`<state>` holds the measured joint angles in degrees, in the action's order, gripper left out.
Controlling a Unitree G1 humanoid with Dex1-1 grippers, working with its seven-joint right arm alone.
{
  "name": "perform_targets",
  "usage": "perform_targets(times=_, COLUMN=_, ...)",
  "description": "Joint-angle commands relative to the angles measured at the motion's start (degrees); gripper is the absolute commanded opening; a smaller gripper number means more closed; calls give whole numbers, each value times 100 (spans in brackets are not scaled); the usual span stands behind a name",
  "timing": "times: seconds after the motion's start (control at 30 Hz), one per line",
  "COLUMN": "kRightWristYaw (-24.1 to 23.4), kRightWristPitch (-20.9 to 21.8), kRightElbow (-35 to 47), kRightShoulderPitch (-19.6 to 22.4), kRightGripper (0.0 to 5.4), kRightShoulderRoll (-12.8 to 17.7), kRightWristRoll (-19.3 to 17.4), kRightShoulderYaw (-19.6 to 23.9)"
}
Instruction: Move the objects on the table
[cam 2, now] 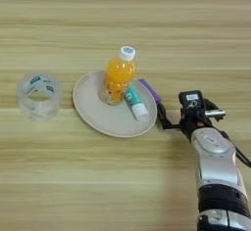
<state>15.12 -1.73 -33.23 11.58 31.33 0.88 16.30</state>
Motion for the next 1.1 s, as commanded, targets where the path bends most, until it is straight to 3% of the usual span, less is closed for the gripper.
perform_targets(times=0.03, kRightWristYaw=-5, kRightWristPitch=157, kRightElbow=242, kRightShoulderPitch=333, kRightGripper=535, kRightShoulderRoll=294, kRightWristRoll=7, kRightShoulderYaw=-14)
perform_targets(times=0.4, kRightWristYaw=102, kRightWristPitch=3, kRightElbow=1122, kRightShoulderPitch=173, kRightGripper=535, kRightShoulderRoll=4, kRightWristRoll=-116, kRightShoulderYaw=-174)
perform_targets(times=0.6, kRightWristYaw=162, kRightWristPitch=-17, kRightElbow=1056, kRightShoulderPitch=289, kRightGripper=535, kRightShoulderRoll=-174, kRightWristRoll=-85, kRightShoulderYaw=-342)
perform_targets(times=1.1, kRightWristYaw=92, kRightWristPitch=90, kRightElbow=725, kRightShoulderPitch=369, kRightGripper=535, kRightShoulderRoll=-49, kRightWristRoll=-134, kRightShoulderYaw=-191)
